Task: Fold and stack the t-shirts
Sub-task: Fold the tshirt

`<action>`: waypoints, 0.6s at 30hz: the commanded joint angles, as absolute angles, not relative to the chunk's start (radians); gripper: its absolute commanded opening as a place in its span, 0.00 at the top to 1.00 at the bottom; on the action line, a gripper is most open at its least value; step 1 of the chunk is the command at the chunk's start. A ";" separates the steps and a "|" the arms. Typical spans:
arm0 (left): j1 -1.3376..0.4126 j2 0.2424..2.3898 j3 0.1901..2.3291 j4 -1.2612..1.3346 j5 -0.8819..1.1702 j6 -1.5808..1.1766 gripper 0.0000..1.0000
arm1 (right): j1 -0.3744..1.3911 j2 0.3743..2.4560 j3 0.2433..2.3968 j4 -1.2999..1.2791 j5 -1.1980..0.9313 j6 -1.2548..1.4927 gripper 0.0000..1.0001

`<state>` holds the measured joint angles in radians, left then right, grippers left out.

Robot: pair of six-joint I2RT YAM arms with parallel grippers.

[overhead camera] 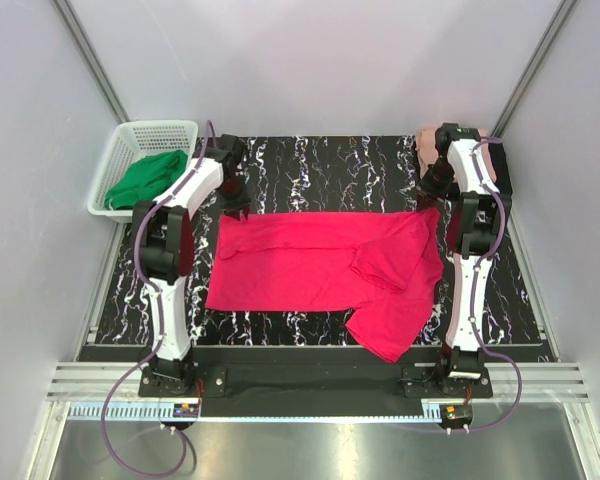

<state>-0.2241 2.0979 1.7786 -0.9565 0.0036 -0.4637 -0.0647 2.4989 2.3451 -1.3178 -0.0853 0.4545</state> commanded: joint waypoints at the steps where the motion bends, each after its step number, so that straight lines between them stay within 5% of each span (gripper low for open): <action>1: -0.225 2.124 1.844 -0.950 0.031 -0.431 0.72 | -0.066 2.464 2.362 -1.359 -0.005 0.472 0.90; 18: -0.225 2.284 1.914 -0.965 -0.084 -0.459 0.73 | -0.071 2.480 2.341 -1.460 0.129 0.503 0.92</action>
<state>-0.2241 2.2662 1.8660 -0.9668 -0.0277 -0.4458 -0.0662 2.4985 2.2997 -1.3361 0.0738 0.4828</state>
